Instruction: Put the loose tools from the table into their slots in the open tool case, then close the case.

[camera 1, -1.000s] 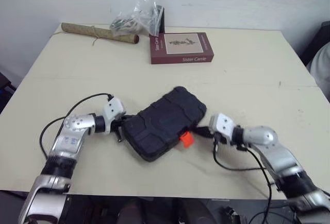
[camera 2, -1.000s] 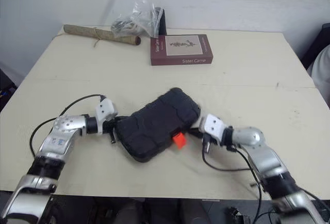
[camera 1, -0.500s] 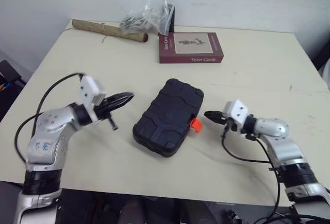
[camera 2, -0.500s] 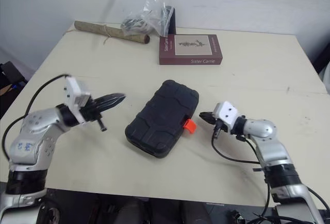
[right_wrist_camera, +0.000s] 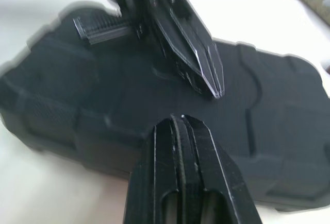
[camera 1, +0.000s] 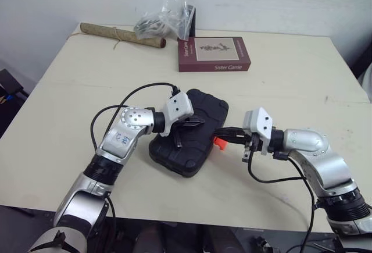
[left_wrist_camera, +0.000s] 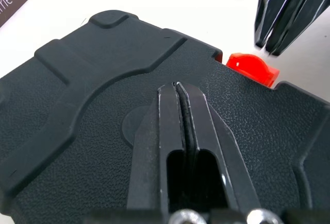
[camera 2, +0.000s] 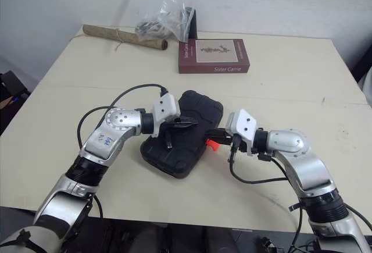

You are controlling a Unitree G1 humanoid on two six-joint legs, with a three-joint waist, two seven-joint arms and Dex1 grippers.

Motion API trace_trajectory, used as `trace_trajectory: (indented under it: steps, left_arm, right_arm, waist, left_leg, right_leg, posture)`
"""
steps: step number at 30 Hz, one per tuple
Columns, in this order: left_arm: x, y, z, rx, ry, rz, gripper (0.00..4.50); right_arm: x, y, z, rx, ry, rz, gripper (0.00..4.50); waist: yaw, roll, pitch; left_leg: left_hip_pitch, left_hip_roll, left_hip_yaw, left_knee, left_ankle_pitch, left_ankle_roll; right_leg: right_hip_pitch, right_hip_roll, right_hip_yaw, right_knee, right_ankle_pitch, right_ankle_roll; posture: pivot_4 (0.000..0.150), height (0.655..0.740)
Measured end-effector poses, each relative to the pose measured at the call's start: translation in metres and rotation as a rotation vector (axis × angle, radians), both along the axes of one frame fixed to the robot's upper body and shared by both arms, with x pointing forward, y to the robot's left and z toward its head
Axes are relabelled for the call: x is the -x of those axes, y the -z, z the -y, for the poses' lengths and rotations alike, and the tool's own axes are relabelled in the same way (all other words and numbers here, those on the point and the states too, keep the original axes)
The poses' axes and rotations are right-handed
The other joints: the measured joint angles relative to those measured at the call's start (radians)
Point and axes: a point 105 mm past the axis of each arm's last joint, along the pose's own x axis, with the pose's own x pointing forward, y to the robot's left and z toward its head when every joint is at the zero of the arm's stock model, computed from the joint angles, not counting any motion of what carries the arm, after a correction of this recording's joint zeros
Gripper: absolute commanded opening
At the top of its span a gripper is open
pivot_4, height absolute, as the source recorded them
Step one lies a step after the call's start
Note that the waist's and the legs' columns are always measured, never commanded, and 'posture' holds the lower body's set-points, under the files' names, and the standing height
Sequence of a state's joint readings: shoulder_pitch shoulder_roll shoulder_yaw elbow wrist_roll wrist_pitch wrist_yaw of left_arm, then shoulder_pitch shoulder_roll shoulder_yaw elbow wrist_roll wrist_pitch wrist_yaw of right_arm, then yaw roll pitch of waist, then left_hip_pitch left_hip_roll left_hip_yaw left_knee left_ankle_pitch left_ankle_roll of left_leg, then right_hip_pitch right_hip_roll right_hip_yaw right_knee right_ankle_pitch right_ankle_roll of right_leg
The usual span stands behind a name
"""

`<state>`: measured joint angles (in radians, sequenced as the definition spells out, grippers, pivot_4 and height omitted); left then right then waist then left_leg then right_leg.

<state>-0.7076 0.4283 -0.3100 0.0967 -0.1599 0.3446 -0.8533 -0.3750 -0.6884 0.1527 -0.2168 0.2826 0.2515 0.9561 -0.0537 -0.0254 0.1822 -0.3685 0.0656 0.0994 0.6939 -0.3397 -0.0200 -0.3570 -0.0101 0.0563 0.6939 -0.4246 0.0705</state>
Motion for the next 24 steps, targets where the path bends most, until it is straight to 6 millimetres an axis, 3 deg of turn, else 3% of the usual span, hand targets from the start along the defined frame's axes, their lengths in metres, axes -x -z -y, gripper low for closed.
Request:
trace_trajectory:
  steps: [4,7,11,14,17,24]
  left_arm:
    - [0.001,0.003,-0.003,0.014,-0.007,-0.009,0.02]
    - [0.003,0.006,-0.006,0.024,-0.013,-0.021,0.02]
    - [0.002,0.008,-0.013,0.025,-0.033,-0.033,0.02]
    - [0.003,0.011,-0.014,0.018,-0.035,-0.041,0.02]
    - [0.005,0.012,-0.016,-0.002,-0.027,-0.042,0.02]
    - [0.006,0.014,-0.020,-0.031,-0.038,-0.065,0.02]
  right_arm:
    - [-0.004,0.013,0.016,0.088,0.063,-0.004,0.00]
    - [0.011,0.034,0.037,0.165,0.078,-0.089,0.00]
    - [0.019,0.046,0.047,0.161,0.101,-0.145,0.00]
    - [0.019,0.057,0.040,0.096,0.128,-0.197,0.00]
    - [0.017,0.068,0.033,0.058,0.143,-0.234,0.00]
    - [-0.007,0.062,-0.002,-0.029,0.133,-0.199,0.00]
  waist:
    - [0.000,0.000,0.000]
    - [0.002,0.002,-0.002]
    - [-0.005,0.006,-0.005]
    - [-0.004,0.006,-0.005]
    - [-0.004,0.008,-0.007]
    - [-0.006,0.008,-0.010]
  left_leg:
    - [0.001,0.000,0.000,0.000,0.000,0.000]
    - [0.001,0.000,-0.001,-0.001,0.000,0.000]
    - [0.005,0.000,0.000,-0.001,0.000,0.000]
    - [0.019,0.000,0.000,-0.011,0.001,-0.002]
    - [0.018,0.000,0.001,-0.011,0.001,-0.002]
    - [0.018,0.000,0.001,-0.011,0.002,-0.003]
  right_leg:
    - [0.001,0.000,0.000,0.000,0.000,0.000]
    - [0.002,0.000,0.000,-0.001,0.000,0.000]
    - [0.005,0.001,0.000,-0.001,0.000,0.000]
    - [0.019,0.002,0.001,-0.009,0.000,0.000]
    - [0.018,0.002,0.001,-0.010,0.000,0.000]
    - [0.017,0.002,0.001,-0.008,0.000,0.000]
  posture:
    - [0.150,0.7400]
    - [0.150,0.7400]
    - [0.150,0.7400]
    - [0.150,0.7400]
    - [0.150,0.7400]
    - [0.150,0.7400]
